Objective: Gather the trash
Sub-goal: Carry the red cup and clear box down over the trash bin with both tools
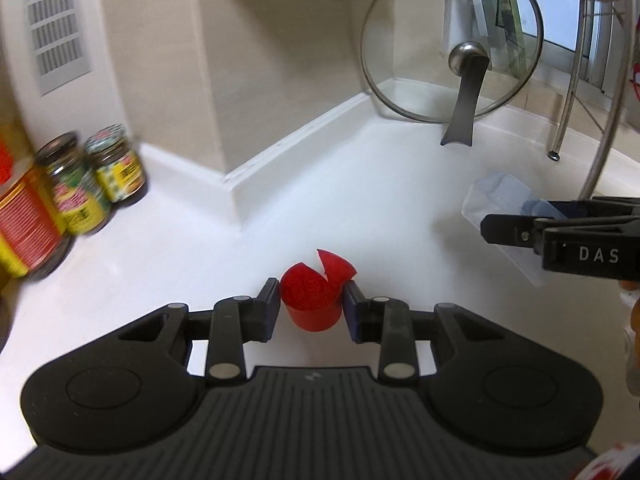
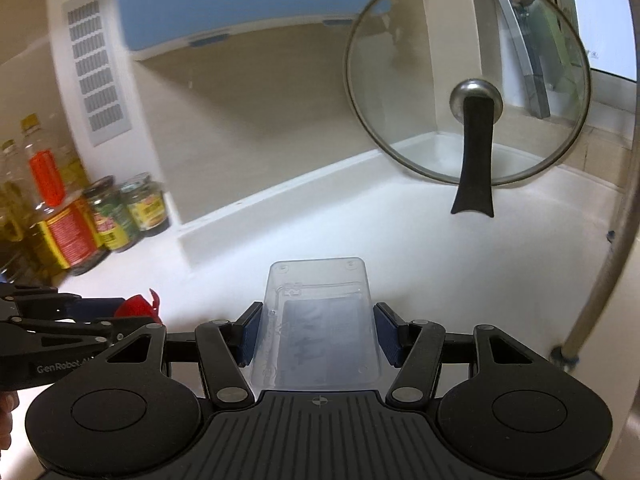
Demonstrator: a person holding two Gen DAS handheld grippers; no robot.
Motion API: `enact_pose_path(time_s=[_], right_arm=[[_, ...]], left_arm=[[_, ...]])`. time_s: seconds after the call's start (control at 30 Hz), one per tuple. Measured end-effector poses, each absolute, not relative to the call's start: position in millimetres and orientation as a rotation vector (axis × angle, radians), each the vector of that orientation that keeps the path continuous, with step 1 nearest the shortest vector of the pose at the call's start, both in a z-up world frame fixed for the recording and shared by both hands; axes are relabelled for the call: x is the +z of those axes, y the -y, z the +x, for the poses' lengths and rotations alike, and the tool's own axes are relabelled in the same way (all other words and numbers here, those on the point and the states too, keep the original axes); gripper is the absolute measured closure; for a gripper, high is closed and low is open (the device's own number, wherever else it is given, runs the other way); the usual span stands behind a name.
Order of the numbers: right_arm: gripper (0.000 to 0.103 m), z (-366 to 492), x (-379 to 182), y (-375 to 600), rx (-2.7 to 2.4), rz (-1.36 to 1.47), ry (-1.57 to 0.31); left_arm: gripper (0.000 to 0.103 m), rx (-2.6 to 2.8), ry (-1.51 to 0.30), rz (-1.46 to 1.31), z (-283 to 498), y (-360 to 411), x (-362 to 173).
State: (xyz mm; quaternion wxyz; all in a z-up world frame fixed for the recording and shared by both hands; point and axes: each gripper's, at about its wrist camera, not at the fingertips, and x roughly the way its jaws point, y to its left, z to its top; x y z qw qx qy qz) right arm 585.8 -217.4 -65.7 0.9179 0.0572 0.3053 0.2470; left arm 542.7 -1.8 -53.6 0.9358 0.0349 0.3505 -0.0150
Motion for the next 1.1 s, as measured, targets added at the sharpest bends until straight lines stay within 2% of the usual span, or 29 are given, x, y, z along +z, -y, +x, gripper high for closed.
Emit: enact_pose_path(time_s=[0.57,1.1], right_arm=[[0.044,412.9,-49.7,185.5,0.563,0.116,-0.654],[0.044,325.0,-76.7,170.1,0.595,0.104,-0.776]], left_arm=[[0.073,-0.064,-0.717,-0.018,372.2,-34.7,-40.4],[0.073,-0.104,-0.821,-0.067,292.8,-36.7,-74.6]])
